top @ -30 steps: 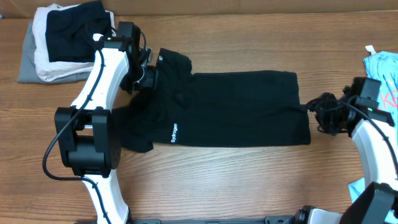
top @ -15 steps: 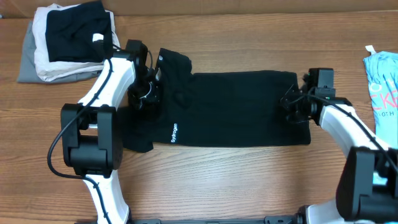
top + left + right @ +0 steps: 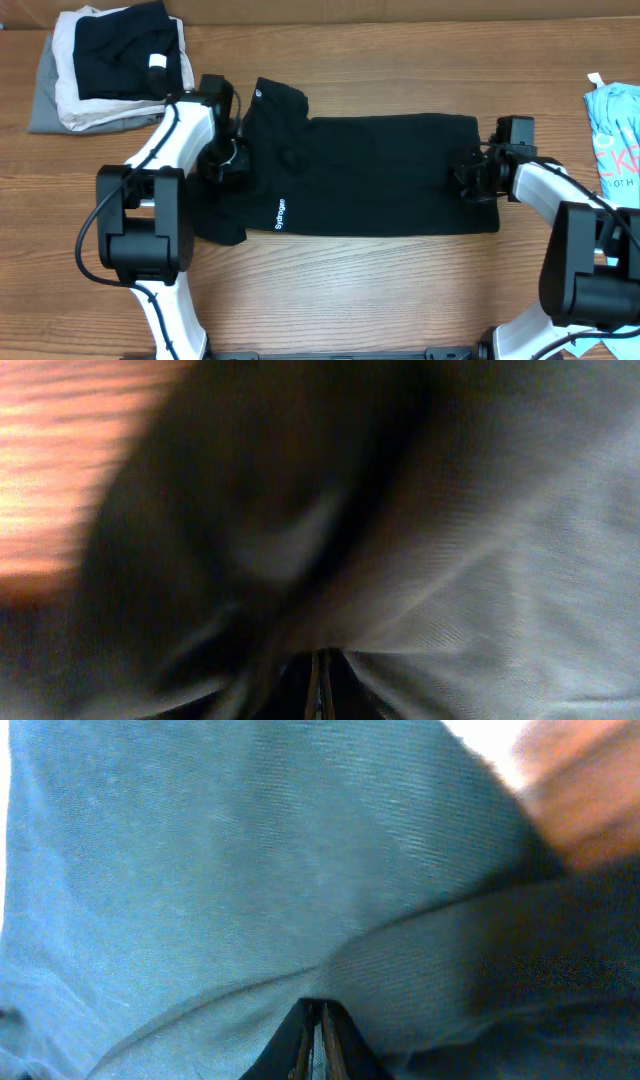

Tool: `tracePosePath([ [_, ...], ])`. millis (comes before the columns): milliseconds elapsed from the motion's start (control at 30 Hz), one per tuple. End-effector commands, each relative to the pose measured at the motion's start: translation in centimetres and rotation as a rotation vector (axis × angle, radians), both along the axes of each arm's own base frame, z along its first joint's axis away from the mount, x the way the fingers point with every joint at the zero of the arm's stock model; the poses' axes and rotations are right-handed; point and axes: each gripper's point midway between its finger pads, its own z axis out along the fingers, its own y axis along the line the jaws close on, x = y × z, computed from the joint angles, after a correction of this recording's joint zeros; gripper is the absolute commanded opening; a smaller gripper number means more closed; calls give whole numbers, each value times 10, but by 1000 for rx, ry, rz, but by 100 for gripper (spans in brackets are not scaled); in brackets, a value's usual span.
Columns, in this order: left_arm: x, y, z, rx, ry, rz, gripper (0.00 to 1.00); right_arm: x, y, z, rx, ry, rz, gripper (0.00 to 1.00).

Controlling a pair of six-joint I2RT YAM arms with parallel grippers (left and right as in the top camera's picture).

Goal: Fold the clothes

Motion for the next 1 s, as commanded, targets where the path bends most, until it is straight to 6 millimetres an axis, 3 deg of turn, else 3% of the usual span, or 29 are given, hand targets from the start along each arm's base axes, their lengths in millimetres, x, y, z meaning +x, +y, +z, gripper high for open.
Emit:
tracePosePath([
  [0,-5,41,-5,158,22,157,6,-10,-16,-11,-14,58,-53,8],
  [200,-3,65,-3,284,3,158,8,-13,-45,-15,-33,72,-127,5],
  [367,-2,72,4,311,6,160,6,-13,-74,-9,-58,67,-158,6],
  [533,12,75,47,350,-19,178,4,0,-92,20,-76,57,-142,17],
  [667,32,56,93,319,-93,150,8,12,-95,52,-79,58,-129,34],
  [733,42,35,111,279,-140,100,20,19,-94,69,-80,55,-121,56],
  [800,50,2,123,188,-183,28,43,24,-92,82,-82,46,-114,99],
  [867,54,-38,124,56,-208,-62,78,27,-89,88,-80,39,-105,100],
  [900,53,-59,124,-11,-209,-101,86,29,-87,89,-73,34,-100,100],
  [967,47,-86,117,-82,-189,-142,91,30,-83,89,-60,30,-92,100],
])
